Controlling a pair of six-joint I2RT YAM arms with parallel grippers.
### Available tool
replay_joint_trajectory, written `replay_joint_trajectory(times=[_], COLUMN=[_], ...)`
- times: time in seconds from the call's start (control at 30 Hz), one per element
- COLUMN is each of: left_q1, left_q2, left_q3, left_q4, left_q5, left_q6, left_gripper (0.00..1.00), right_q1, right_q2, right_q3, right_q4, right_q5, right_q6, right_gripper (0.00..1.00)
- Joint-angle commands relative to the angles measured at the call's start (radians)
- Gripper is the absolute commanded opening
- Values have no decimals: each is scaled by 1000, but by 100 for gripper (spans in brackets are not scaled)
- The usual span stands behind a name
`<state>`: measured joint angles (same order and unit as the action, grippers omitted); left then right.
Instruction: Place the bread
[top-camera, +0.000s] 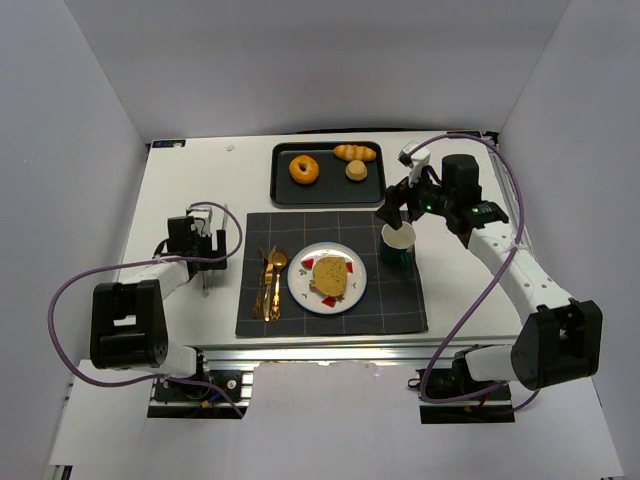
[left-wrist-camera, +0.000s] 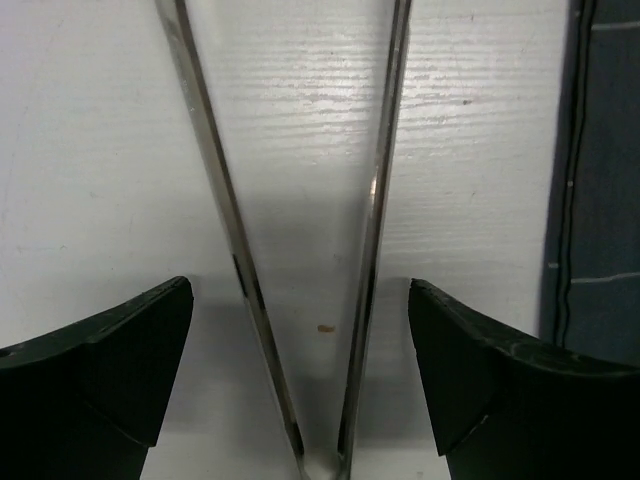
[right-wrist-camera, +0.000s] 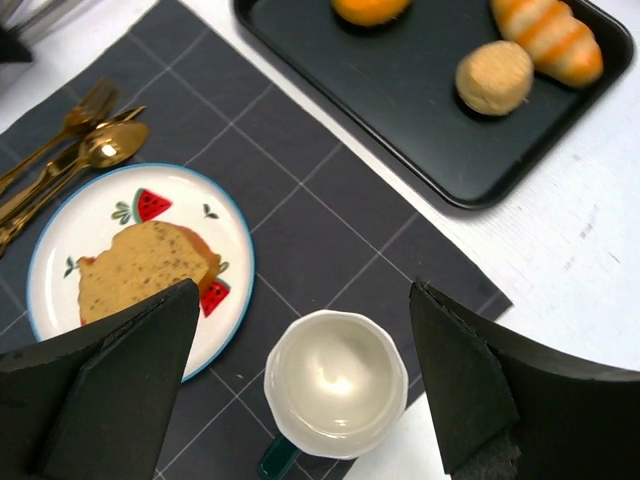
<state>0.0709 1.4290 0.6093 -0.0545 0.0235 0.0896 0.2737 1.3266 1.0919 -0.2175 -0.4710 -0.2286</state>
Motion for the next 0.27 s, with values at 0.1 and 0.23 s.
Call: replay_joint_trajectory(times=[0.1,0.23], left_q1=[18,17], left_q2=[-143,-263], left_q3=[16,63], left_q4=[3,-43], left_q5=[-55,-27], left_q6=[-43,-127], left_gripper=[98,98], right_q1=[26,45], right_q2=[3,26], right_q3=[88,133], right_q4=[-7,-37], right_q5=[149,163], right_q6=[75,92], right_gripper=[89,89])
